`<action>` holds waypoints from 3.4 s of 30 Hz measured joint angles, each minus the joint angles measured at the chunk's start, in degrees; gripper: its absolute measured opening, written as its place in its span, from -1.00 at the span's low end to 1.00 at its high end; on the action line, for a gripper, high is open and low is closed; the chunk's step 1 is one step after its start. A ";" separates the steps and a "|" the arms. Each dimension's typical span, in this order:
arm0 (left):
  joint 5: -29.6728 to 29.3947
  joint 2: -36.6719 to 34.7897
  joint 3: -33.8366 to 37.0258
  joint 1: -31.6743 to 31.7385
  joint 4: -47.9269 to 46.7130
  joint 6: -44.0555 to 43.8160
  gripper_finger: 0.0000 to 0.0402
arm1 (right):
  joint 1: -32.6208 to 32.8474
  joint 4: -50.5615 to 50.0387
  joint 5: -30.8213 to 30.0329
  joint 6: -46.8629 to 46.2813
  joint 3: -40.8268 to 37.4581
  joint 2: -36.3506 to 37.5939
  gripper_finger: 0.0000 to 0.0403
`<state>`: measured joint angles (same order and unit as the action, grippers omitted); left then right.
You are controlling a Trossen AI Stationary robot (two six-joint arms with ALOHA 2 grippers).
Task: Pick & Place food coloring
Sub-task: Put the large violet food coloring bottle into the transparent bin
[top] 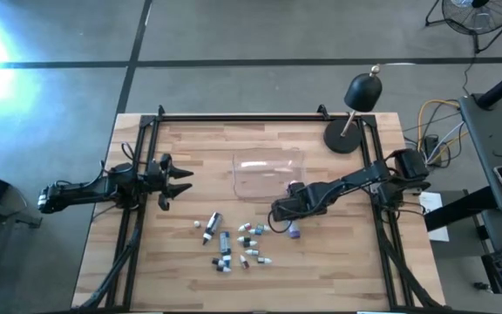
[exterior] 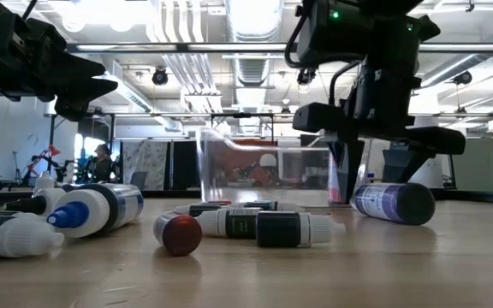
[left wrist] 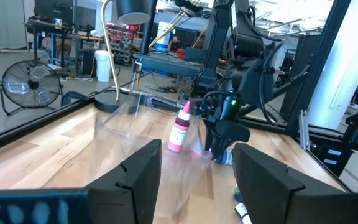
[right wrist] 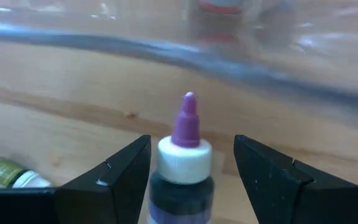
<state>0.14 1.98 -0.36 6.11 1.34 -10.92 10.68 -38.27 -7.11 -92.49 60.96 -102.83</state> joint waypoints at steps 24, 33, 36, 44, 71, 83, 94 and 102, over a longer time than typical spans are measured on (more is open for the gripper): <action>-0.02 0.02 0.02 0.00 -0.02 -0.02 -0.14 | -0.78 -0.81 -14.08 1.01 1.60 0.33 0.11; -0.02 0.00 0.02 0.00 -0.02 -0.02 -0.14 | -3.02 -0.91 -17.07 5.04 1.60 0.35 0.11; -0.01 0.01 0.01 0.02 -0.02 0.00 -0.14 | -3.48 -0.89 -17.07 6.83 1.60 0.35 0.11; 0.00 0.02 0.00 0.01 -0.03 0.00 -0.14 | -1.30 -4.04 -16.81 10.36 3.92 2.14 0.11; 0.01 0.02 0.01 0.01 -0.04 0.00 -0.14 | 0.70 -5.95 -1.79 3.33 5.03 -3.89 0.07; 0.01 0.02 0.02 0.01 -0.04 -0.01 -0.14 | 0.68 -6.00 -2.05 4.63 5.03 -3.80 -0.45; 0.01 0.00 0.02 0.00 -0.04 0.00 -0.14 | 5.32 -10.56 -13.29 0.47 9.41 -1.08 -0.47; 0.01 0.02 0.02 0.02 -0.04 0.00 -0.14 | 18.71 -20.38 -38.73 -17.26 12.88 -0.81 -0.47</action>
<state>0.14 2.00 -0.34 6.13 1.30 -10.92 29.38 -58.65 -45.85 -109.75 73.84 -103.63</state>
